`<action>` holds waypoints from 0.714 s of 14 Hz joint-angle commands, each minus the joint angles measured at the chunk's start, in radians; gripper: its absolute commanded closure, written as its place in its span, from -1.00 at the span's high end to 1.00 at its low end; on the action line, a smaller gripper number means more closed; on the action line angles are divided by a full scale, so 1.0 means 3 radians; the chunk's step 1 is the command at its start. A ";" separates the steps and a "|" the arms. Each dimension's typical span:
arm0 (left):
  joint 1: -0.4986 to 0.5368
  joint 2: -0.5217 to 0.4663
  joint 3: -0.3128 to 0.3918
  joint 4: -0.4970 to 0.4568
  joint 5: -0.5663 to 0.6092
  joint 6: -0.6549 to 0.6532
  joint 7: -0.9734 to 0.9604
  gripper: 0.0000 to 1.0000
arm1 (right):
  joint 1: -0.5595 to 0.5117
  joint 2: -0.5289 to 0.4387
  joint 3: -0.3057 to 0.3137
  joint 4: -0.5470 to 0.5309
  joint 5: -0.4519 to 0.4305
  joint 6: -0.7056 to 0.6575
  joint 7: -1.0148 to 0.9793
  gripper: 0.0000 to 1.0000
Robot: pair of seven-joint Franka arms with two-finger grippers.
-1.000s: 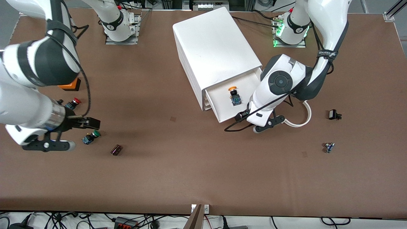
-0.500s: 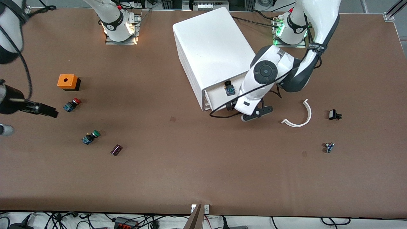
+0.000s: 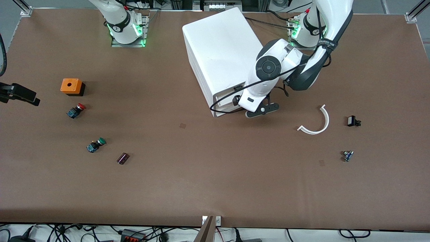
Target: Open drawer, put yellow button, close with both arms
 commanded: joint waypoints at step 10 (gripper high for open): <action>0.0143 -0.0099 -0.0281 -0.0079 -0.0114 -0.0246 0.0028 1.00 | -0.0057 -0.0754 0.0026 -0.1266 -0.0018 0.0520 -0.0219 1.00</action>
